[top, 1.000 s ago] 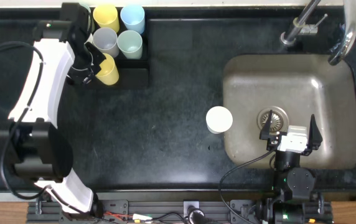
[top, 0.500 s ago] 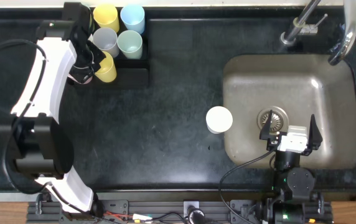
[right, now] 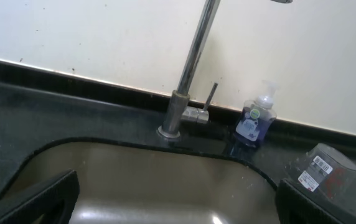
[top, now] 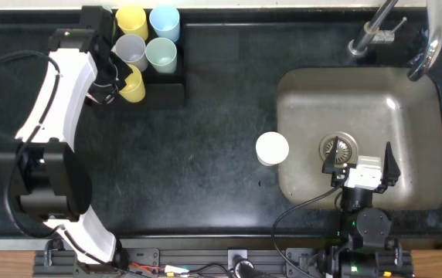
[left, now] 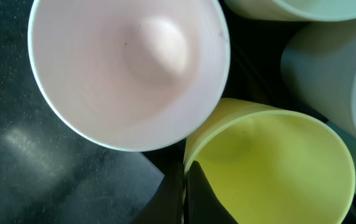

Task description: Store Cups

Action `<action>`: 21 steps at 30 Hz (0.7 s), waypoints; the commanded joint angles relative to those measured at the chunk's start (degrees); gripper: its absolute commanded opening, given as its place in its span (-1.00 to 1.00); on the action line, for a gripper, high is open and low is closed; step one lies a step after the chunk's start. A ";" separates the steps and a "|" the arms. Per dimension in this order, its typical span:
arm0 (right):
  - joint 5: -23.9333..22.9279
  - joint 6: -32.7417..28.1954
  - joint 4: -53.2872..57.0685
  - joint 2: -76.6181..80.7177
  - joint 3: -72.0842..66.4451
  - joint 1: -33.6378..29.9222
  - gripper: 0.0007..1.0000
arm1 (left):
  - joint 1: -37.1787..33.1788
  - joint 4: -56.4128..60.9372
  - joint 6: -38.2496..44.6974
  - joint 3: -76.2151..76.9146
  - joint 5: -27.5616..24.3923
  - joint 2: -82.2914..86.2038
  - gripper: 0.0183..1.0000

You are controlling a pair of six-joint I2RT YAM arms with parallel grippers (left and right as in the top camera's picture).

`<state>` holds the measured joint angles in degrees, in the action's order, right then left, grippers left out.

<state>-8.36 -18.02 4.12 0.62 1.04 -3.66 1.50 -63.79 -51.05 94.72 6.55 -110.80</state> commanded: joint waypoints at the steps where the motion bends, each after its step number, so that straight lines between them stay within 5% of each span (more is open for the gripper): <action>1: -0.02 0.00 -0.33 -0.42 -0.76 -0.07 1.00 | 0.11 0.31 -0.04 -0.28 1.29 -0.52 -0.96; 3: -0.02 0.00 -0.33 -0.42 -0.76 -0.07 0.99 | 0.11 0.31 -0.04 -0.28 1.29 -0.52 -0.70; 5: -0.02 0.00 -0.33 -0.42 -0.76 -0.07 1.00 | 0.11 0.31 -0.04 -0.28 1.27 -0.52 0.39; 8: -0.02 0.00 -0.33 -0.42 -0.76 -0.07 0.99 | 0.11 0.28 -0.04 -0.28 1.27 -0.52 1.00; 21: -0.02 0.00 -0.35 -0.42 -0.76 -0.07 0.99 | 1.16 -3.34 -0.02 -0.28 0.63 13.94 1.00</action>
<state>-8.36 -18.04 4.10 0.62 1.04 -3.66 2.11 -65.84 -50.89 93.97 6.70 -105.93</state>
